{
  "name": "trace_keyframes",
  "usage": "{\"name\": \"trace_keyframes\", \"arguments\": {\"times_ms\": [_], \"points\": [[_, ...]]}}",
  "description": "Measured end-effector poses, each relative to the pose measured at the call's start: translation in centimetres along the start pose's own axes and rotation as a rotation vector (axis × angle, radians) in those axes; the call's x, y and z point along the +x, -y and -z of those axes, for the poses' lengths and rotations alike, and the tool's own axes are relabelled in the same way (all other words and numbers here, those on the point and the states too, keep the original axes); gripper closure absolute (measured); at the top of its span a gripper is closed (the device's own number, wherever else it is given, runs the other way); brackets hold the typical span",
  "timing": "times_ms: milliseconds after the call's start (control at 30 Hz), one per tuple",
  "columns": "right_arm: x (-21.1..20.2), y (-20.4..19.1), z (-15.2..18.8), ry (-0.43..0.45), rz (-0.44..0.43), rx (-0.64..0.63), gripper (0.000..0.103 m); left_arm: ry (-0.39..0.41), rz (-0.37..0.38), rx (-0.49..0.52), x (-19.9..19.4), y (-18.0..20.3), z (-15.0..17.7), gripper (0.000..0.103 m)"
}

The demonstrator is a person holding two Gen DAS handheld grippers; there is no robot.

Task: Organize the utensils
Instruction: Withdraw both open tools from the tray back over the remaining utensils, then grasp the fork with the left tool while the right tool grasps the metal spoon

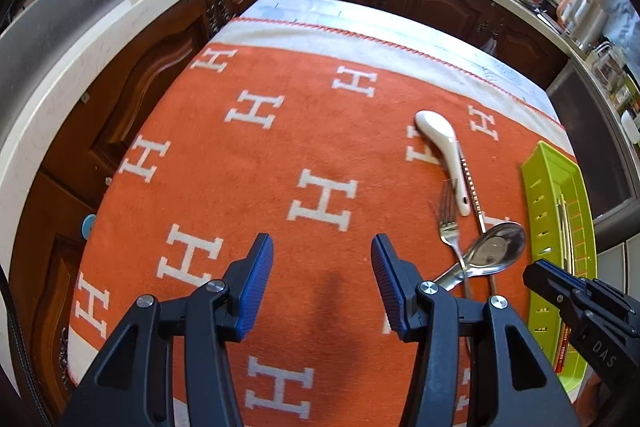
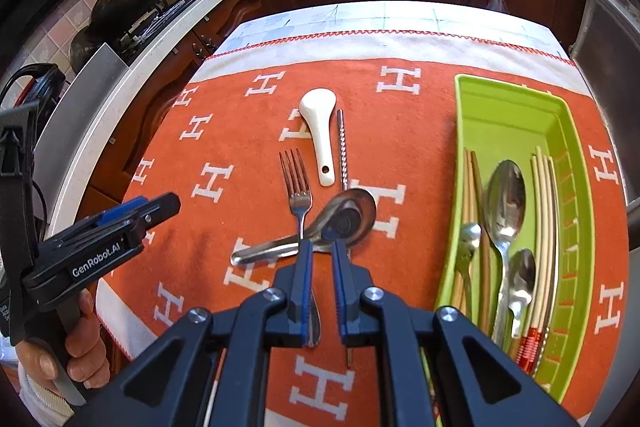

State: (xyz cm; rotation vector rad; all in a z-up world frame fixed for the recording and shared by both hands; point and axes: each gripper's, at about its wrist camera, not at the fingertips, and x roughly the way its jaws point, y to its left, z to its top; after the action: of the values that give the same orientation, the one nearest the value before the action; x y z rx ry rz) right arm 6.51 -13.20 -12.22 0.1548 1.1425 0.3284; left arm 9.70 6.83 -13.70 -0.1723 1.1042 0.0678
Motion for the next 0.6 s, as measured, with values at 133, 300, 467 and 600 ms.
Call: {"name": "trace_keyframes", "arguments": {"times_ms": [133, 300, 467, 600], "points": [[1.4, 0.3, -0.1, -0.042, -0.020, 0.030, 0.092, -0.014, 0.003, -0.004, 0.7, -0.4, 0.2, 0.054], [2.3, 0.4, 0.2, -0.067, -0.020, 0.040, 0.092, -0.043, 0.069, 0.008, 1.7, 0.2, -0.2, 0.054], [2.6, 0.9, 0.1, -0.069, -0.024, 0.073, 0.088, -0.073, 0.220, 0.074, 3.9, 2.5, -1.2, 0.051], [2.8, 1.2, 0.1, -0.071, -0.031, 0.094, 0.084, -0.073, 0.286, 0.115, 6.1, 4.1, -2.0, 0.051]]}}
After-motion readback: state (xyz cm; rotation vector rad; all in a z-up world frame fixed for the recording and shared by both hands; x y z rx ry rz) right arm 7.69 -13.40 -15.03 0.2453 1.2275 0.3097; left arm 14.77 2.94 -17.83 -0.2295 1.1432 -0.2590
